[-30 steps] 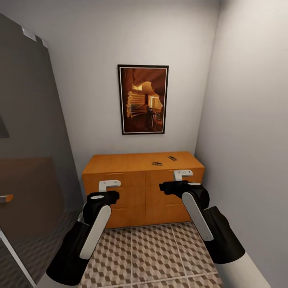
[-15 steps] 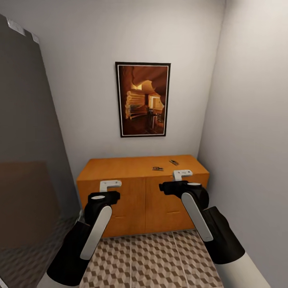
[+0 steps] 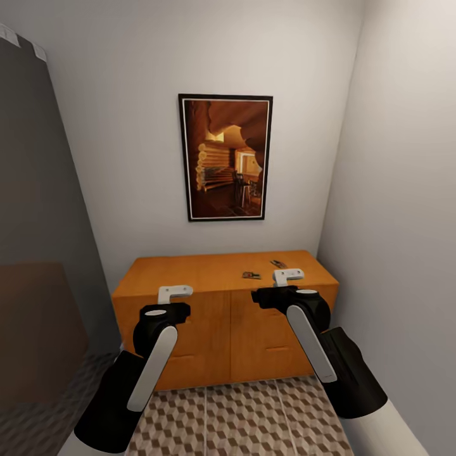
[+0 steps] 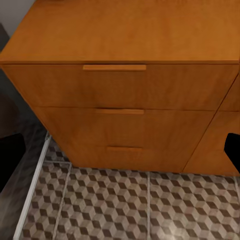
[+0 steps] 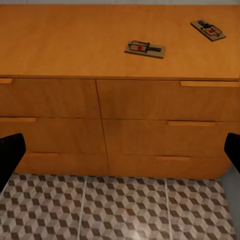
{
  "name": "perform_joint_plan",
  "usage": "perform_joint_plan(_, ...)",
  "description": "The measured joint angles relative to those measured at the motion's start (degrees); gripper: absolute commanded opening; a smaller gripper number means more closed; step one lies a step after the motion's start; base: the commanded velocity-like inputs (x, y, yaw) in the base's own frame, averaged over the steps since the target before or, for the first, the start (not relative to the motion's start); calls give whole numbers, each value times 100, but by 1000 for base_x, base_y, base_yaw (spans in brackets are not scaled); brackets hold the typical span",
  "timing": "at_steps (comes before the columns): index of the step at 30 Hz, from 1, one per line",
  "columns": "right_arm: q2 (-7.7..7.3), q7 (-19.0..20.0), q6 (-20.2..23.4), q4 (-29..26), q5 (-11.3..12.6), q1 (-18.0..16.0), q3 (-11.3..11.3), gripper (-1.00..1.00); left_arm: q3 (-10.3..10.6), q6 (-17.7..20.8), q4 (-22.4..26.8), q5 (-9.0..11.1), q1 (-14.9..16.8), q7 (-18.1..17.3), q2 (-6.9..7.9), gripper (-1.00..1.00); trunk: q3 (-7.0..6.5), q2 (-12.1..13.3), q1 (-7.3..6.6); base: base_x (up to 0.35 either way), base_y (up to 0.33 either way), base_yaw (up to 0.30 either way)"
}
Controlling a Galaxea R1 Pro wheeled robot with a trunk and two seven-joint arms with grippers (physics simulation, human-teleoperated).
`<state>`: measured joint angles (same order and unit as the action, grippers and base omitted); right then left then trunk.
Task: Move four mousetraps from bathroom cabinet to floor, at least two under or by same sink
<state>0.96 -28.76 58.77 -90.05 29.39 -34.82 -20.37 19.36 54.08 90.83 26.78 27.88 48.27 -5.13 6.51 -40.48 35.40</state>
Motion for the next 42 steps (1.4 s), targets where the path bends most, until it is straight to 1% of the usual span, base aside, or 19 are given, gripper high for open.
perform_joint_plan(9,-3,0,0,0,-5,0,-13,100,1,0,0,0,0,0,0,100,0,0,0,203,-87,0)
perform_joint_plan(18,3,0,-3,1,-7,0,-16,100,4,0,0,1,-1,0,-3,100,0,0,1,179,-154,0)
perform_joint_plan(30,2,0,-11,0,-6,0,-10,100,17,-3,0,0,0,2,-6,100,0,0,2,50,-77,0)
perform_joint_plan(42,-5,0,-11,0,-8,0,-14,100,24,-5,0,-1,0,24,-6,100,-216,481,-261,4,-6,0)
